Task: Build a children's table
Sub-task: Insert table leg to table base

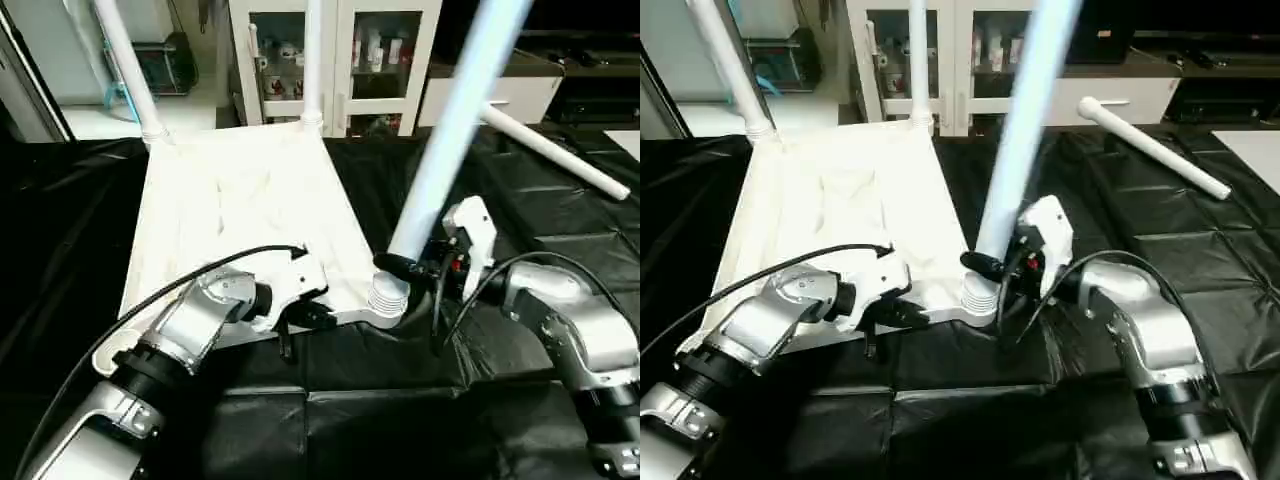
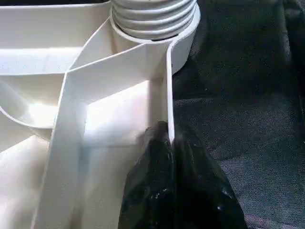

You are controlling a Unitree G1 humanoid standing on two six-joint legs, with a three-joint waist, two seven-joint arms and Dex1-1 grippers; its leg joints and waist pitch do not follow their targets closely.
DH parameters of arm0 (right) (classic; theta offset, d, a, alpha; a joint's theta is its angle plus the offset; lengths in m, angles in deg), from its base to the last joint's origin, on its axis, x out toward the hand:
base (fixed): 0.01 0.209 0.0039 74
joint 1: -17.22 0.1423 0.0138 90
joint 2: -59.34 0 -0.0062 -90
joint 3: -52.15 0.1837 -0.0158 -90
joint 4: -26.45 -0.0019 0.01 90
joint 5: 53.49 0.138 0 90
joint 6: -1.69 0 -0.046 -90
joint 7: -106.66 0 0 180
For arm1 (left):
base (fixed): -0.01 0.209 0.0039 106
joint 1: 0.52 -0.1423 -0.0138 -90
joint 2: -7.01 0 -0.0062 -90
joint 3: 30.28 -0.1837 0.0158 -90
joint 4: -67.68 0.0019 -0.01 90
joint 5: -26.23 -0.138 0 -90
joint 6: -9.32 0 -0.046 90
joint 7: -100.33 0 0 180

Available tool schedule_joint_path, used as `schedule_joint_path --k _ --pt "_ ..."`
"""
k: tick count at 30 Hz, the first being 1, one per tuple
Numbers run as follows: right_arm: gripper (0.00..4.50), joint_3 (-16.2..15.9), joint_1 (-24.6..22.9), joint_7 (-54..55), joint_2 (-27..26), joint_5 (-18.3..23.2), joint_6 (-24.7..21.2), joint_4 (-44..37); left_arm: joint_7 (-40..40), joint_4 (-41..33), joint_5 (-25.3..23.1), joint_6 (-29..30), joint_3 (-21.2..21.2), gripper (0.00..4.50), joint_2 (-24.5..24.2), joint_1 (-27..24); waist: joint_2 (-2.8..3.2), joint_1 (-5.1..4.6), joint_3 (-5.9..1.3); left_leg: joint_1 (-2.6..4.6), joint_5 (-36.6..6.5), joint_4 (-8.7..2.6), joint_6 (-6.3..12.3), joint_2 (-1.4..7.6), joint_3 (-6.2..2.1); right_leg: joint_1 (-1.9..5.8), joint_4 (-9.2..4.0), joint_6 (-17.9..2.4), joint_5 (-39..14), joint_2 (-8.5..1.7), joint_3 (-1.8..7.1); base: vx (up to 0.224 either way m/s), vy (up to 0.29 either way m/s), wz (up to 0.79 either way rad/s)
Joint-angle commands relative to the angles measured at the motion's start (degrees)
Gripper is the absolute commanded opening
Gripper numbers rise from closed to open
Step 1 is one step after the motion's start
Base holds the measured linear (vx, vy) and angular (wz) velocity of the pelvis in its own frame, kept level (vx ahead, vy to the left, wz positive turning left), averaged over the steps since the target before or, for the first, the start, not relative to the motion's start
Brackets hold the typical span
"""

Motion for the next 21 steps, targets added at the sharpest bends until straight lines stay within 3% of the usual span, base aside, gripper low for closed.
schedule_joint_path --k 1,4,5,6,9,11,14,15,17,21 --pt "1.82 -4.5 -2.5 0.1 0.3 -4.1 -2.9 4.9 1.6 -1.1 -0.6 0.5 -1.6 0.0 -0.2 -0.9 -0.07 -0.36 -2.53 1.71 -22.5 -5.27 -2.55 3.75 -2.28 0.92 -4.69 -11.0 -20.9 -3.02 1.99 0.0 0.0 0.0" --pt "1.82 -5.2 -3.1 0.0 -0.3 -4.5 -3.1 5.1 1.3 -1.6 -0.6 0.8 -1.4 0.0 -0.3 -1.2 -0.25 -0.43 -2.55 1.82 -23.6 -5.37 -3.03 3.77 -2.32 0.8 -4.8 -10.5 -21.3 -2.98 2.02 0.0 0.0 0.0" --pt "1.82 -5.6 -3.8 -0.1 -0.4 -4.5 -3.4 4.7 1.2 -1.8 -0.6 1.0 -1.4 0.0 -0.4 -1.3 -0.91 -0.5 -2.54 1.76 -23.8 -5.39 -2.93 3.77 -2.26 0.8 -4.87 -10.4 -21.4 -2.95 2.03 0.0 0.0 0.0" --pt "1.82 -5.8 -4.1 -0.1 -0.3 -4.5 -3.4 4.5 1.2 -2.0 -0.6 1.1 -1.3 0.0 -0.5 -1.4 -0.55 -0.35 -2.56 1.71 -23.5 -5.45 -2.91 3.8 -2.4 0.88 -4.76 -10.2 -21.6 -3.13 2.08 0.0 0.0 0.0" --pt "1.82 -5.8 -7.3 0.6 -0.2 -4.2 -3.5 2.8 0.9 -2.1 -0.6 1.2 -1.1 0.0 -0.5 -1.8 -0.41 -0.4 -2.5 1.77 -24.5 -5.67 -3.56 3.89 -2.47 0.71 -4.94 -9.6 -21.3 -2.96 2.11 0.0 0.0 0.0" --pt "1.82 -5.6 -8.7 1.2 -0.1 -4.2 -3.2 2.3 0.8 -2.2 -0.6 1.2 -1.1 0.0 -0.7 -2.0 -0.71 -0.5 -2.42 1.89 -26.1 -5.78 -3.95 3.85 -2.53 0.68 -5.07 -9.1 -22.4 -2.9 2.08 0.0 0.0 0.0" --pt "1.82 -5.1 -9.6 1.7 -0.2 -4.3 -2.6 2.4 1.0 -2.3 -0.6 1.4 -1.2 0.0 -0.8 -1.9 -0.27 -0.72 -2.08 2.89 -31.8 -5.78 -4.81 3.64 -2.87 0.26 -6.02 -7.7 -29.7 -3.08 1.9 0.0 0.0 0.0" --pt "1.82 -4.5 -9.5 2.3 -0.5 -4.5 -2.1 2.7 1.2 -2.2 -0.6 1.3 -1.3 0.0 -0.8 -1.8 -0.46 -0.91 -2.09 2.97 -32.3 -5.91 -4.92 3.69 -3.06 0.35 -6.23 -7.2 -30.4 -3.07 1.83 0.0 0.0 0.0" --pt "1.82 -3.5 -8.4 3.4 -1.0 -5.5 -0.4 3.8 1.4 -2.1 -0.8 1.2 -1.5 0.0 -0.8 -1.6 -0.37 -1.05 -2.4 2.62 -30.4 -6.27 -5.0 3.8 -3.14 0.84 -5.97 -7.8 -26.2 -2.97 1.83 0.0 0.0 0.0" --pt "1.82 -4.6 -8.3 2.4 -0.7 -5.4 -1.1 3.8 1.4 -1.8 -0.9 1.2 -1.7 0.0 -0.3 -1.2 -0.39 -1.41 -2.19 2.68 -31.4 -6.28 -4.85 3.78 -3.0 0.67 -5.95 -8.7 -25.8 -2.84 1.86 0.0 0.0 0.0"
